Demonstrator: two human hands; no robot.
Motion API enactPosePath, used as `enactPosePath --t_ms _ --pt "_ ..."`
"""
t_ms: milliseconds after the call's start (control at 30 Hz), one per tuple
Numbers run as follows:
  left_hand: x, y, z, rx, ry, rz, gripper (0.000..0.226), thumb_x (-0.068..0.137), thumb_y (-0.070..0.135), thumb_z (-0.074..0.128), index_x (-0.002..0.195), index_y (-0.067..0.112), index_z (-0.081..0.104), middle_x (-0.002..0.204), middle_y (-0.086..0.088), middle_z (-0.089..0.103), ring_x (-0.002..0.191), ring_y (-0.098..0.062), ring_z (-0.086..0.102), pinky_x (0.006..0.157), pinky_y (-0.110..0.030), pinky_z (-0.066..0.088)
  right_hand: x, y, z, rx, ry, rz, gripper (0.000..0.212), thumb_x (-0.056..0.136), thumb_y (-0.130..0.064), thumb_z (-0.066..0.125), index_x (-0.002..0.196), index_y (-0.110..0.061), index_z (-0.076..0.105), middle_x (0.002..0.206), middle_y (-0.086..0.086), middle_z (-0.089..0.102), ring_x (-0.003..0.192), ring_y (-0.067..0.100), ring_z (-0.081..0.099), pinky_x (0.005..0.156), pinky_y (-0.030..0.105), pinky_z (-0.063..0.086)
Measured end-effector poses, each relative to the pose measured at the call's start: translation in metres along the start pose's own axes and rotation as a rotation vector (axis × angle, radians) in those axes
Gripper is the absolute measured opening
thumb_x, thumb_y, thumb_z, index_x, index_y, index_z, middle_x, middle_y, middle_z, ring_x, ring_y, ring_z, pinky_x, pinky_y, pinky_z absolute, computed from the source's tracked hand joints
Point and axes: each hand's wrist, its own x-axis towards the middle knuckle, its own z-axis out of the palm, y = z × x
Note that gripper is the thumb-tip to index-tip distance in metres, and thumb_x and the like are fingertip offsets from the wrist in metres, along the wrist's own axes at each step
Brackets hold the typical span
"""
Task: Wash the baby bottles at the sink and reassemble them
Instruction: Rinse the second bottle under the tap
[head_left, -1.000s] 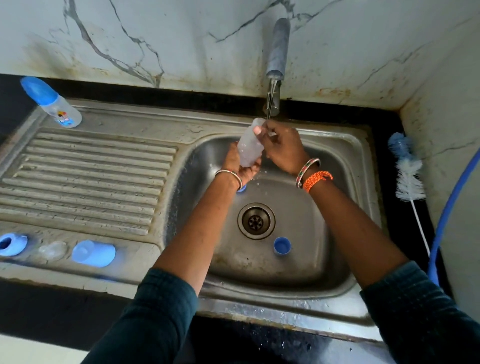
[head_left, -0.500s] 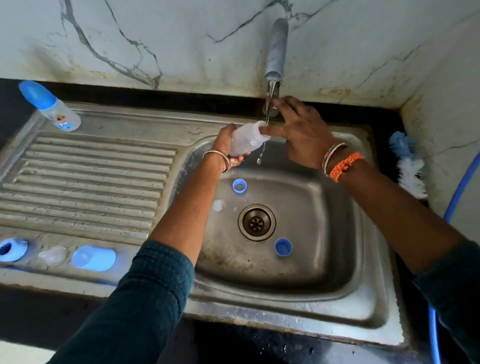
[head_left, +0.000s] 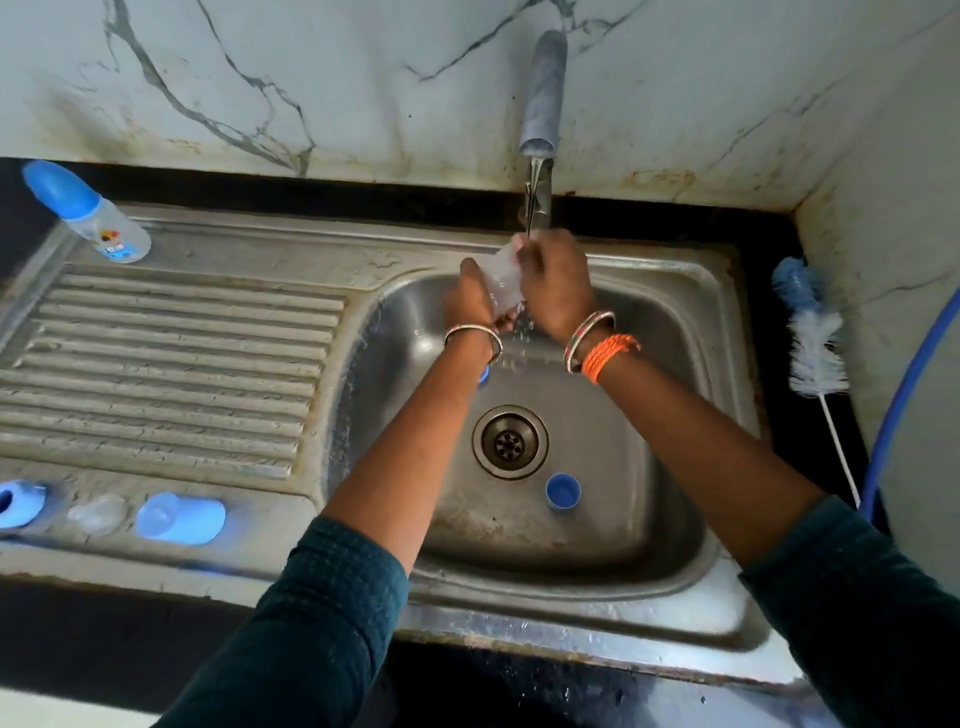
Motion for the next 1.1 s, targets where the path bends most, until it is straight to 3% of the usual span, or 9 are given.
enactPosePath --t_ms 100,233,367,467,733,867,933,1033,1100 --pt "0.003 0.004 -0.013 -0.136 -0.288 -0.378 0.054 0.093 0.039 0.028 0.063 0.007 0.058 0.043 -0.006 0.054 0.028 -0.012 0.044 0.030 -0.009 0.029 -0.007 0.013 -0.006 -0.142 -0.114 -0.394 0.019 0.090 0.001 0.050 0.104 0.007 0.060 0.101 0.025 0.056 0.095 0.035 0.053 0.082 0.033 0.038" --pt "0.005 0.003 -0.026 -0.066 -0.436 -0.425 0.054 0.091 0.037 0.027 0.065 0.002 0.059 0.051 -0.011 0.054 0.031 -0.012 0.042 0.027 -0.011 0.025 -0.003 0.022 -0.020 -0.199 -0.133 -0.560 0.018 0.088 -0.011 0.061 0.094 0.005 0.067 0.085 0.022 0.061 0.077 0.033 0.058 0.069 0.037 0.046" --pt "0.006 0.001 -0.016 -0.178 -0.311 -0.250 0.045 0.095 0.041 0.031 0.083 0.005 0.056 0.055 -0.009 0.056 0.041 -0.014 0.044 0.035 -0.015 0.031 -0.007 0.018 -0.012 0.037 0.012 -0.199 0.026 0.086 -0.024 0.069 0.096 -0.001 0.062 0.087 0.008 0.065 0.080 0.022 0.061 0.074 0.036 0.051" --pt "0.005 -0.006 -0.016 -0.343 -0.366 -0.215 0.041 0.097 0.040 0.037 0.091 0.005 0.057 0.068 -0.010 0.063 0.058 -0.016 0.053 0.052 -0.021 0.047 -0.004 0.014 -0.006 0.227 0.090 0.003 0.052 0.080 -0.024 0.074 0.117 -0.007 0.042 0.091 0.004 0.067 0.081 0.016 0.064 0.068 0.017 0.048" --pt "0.019 -0.033 -0.033 0.040 -0.187 -0.175 0.062 0.099 0.054 0.019 0.144 0.015 0.035 0.127 -0.006 0.052 0.124 -0.021 0.048 0.105 -0.036 0.036 -0.018 0.014 0.011 0.027 0.203 -0.069 0.039 0.079 -0.032 0.072 0.110 -0.009 0.067 0.105 0.009 0.070 0.095 0.026 0.065 0.082 0.032 0.051" --pt "0.027 -0.035 -0.052 0.079 -0.056 -0.161 0.044 0.102 0.033 0.029 0.140 0.013 0.040 0.131 -0.007 0.050 0.122 -0.020 0.046 0.088 -0.032 0.040 -0.024 0.037 0.033 -0.156 -0.142 0.150 0.040 0.086 -0.030 0.066 0.119 -0.008 0.062 0.118 0.016 0.064 0.108 0.032 0.060 0.091 0.037 0.049" --pt "0.037 -0.033 -0.059 0.086 -0.044 -0.144 0.037 0.102 0.028 0.030 0.131 0.013 0.047 0.113 -0.005 0.055 0.114 -0.021 0.048 0.073 -0.025 0.039 -0.023 0.044 0.038 -0.109 -0.111 0.208 0.039 0.085 -0.029 0.068 0.117 -0.008 0.064 0.115 0.017 0.066 0.106 0.033 0.061 0.091 0.038 0.050" --pt "0.047 -0.029 -0.065 0.035 -0.067 -0.216 0.044 0.103 0.029 0.023 0.138 0.011 0.042 0.130 -0.010 0.053 0.129 -0.023 0.044 0.069 -0.023 0.037 -0.020 0.042 0.042 -0.057 0.078 0.151 0.035 0.083 -0.032 0.069 0.111 -0.010 0.066 0.104 0.016 0.070 0.096 0.033 0.065 0.085 0.039 0.053" --pt "0.044 -0.029 -0.064 0.043 -0.068 -0.256 0.044 0.102 0.026 0.023 0.139 0.009 0.042 0.128 -0.010 0.056 0.133 -0.024 0.041 0.069 -0.021 0.036 -0.021 0.040 0.048 -0.094 -0.082 0.202 0.035 0.083 -0.030 0.069 0.110 -0.008 0.067 0.108 0.016 0.068 0.100 0.033 0.064 0.087 0.039 0.051"
